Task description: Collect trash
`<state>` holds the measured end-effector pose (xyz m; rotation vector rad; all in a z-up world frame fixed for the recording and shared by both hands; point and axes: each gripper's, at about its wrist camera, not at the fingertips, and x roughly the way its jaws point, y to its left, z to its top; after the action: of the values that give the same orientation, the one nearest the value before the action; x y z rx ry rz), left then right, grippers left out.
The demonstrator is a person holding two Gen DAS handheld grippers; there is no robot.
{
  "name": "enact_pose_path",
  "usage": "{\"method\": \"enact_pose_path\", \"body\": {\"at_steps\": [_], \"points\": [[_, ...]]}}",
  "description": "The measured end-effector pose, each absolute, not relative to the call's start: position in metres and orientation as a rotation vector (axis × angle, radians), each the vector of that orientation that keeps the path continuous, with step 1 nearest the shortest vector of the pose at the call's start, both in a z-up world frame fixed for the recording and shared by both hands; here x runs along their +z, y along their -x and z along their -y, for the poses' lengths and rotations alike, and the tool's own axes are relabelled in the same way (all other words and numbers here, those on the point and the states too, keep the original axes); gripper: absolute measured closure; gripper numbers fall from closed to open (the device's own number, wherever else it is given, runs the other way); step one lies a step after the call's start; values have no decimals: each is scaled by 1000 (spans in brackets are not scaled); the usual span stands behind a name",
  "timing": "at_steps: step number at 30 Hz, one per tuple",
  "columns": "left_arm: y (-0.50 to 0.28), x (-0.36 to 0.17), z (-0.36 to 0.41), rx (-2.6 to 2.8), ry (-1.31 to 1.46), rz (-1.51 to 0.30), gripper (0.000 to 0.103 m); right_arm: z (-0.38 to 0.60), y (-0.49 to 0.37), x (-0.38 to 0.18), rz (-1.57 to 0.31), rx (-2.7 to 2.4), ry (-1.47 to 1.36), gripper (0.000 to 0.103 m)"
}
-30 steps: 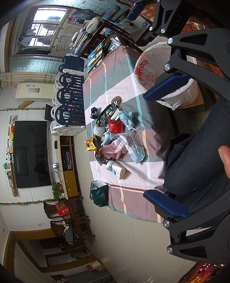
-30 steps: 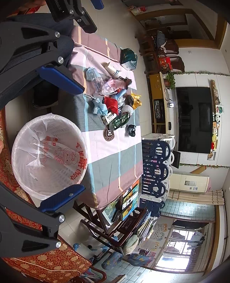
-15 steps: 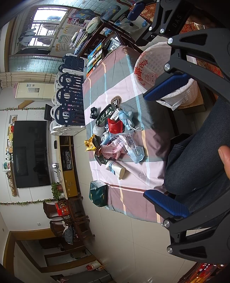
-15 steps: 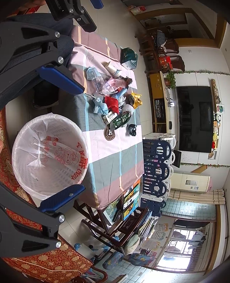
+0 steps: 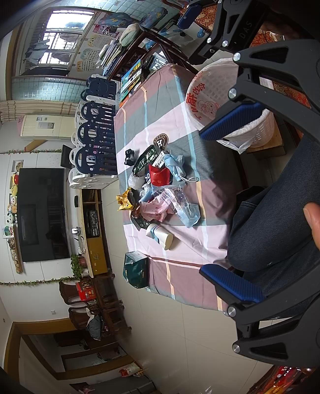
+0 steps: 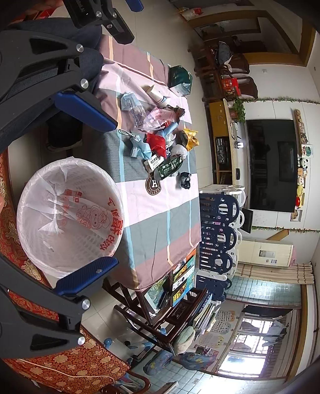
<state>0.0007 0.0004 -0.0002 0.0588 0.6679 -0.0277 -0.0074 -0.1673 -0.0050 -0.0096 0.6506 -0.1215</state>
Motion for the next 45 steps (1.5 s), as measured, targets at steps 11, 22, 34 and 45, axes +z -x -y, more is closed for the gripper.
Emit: {"method": "enact_pose_path", "body": {"at_steps": [11,22,34,45], "points": [[-1,0,-1,-29,-57,-672,3,165,8,-6,-656,-128,5,3],[0,0,0,-30,-57,-673,3,167,8,-9,-663,-131,1,3],[-1,0,-1,-30,-57,-675,3,167,8,-7,-663,-132,3,3],[-1,0,-1,-30,-56,-677,3,167,8,-7,-663,-133,3,3]]}}
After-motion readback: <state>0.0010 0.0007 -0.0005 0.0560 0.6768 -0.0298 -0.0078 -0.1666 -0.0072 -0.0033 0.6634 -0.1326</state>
